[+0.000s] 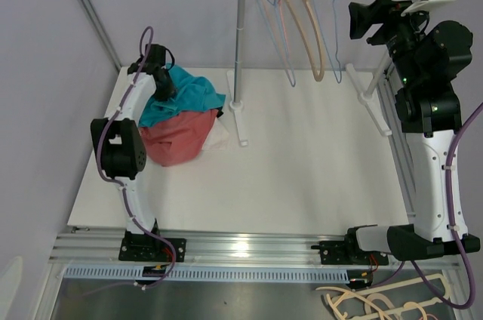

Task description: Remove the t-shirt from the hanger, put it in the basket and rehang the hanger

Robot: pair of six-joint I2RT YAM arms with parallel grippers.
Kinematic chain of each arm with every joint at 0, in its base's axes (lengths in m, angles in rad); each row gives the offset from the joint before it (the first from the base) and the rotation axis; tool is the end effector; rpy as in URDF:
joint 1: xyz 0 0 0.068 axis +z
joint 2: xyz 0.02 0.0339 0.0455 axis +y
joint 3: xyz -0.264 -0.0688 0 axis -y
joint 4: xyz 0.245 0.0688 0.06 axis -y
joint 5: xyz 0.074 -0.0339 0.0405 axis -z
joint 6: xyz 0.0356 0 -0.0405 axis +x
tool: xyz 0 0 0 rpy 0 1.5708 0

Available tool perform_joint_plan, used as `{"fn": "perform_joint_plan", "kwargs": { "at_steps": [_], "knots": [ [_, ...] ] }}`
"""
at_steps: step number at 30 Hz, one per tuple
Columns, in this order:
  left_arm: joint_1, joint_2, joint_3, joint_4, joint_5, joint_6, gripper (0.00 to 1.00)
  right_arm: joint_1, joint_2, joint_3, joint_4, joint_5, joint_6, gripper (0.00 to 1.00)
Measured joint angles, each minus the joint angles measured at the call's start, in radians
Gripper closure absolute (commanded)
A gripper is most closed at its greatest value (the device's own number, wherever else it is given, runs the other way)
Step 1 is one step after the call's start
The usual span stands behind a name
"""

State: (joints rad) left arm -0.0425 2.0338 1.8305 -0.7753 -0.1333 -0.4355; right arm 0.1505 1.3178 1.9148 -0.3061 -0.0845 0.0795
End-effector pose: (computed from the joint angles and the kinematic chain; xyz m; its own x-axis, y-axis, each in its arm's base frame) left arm 0.4508 -0.0144 0.2683 -0.7381 -0.3871 -0.5526 -0.3787 0.9155 -0.1355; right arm 0.2247 0.0371 0.5878 0.2645 0.1201 -0.9569 -0.2511 0.9666 0.0519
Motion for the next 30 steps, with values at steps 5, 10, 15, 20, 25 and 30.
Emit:
{"fn": "perform_joint_plan", "kwargs": {
  "at_steps": [5, 10, 15, 20, 25, 30],
  "knots": [
    [0.020, -0.089, 0.004, -0.075, -0.037, 0.020, 0.46, 0.008, 0.000, 0.000, -0.014, -0.009, 0.011, 0.17],
    [0.033, -0.108, 0.054, -0.127, -0.058, 0.020, 0.46, 0.018, -0.003, 0.002, -0.021, -0.013, 0.018, 0.16],
    [0.035, -0.135, 0.067, -0.134, -0.045, 0.018, 0.37, 0.033, -0.004, 0.008, -0.029, -0.014, 0.018, 0.16],
    [0.033, -0.159, 0.143, -0.136, -0.014, 0.021, 0.29, 0.050, -0.007, 0.008, -0.034, -0.014, 0.017, 0.16],
    [0.031, -0.161, 0.248, -0.136, 0.006, 0.025, 0.31, 0.070, -0.014, 0.008, -0.037, -0.013, 0.017, 0.16],
    [0.030, -0.143, 0.163, -0.093, 0.010, 0.023, 0.32, 0.086, -0.025, 0.008, -0.039, -0.010, 0.016, 0.16]
  ]
}}
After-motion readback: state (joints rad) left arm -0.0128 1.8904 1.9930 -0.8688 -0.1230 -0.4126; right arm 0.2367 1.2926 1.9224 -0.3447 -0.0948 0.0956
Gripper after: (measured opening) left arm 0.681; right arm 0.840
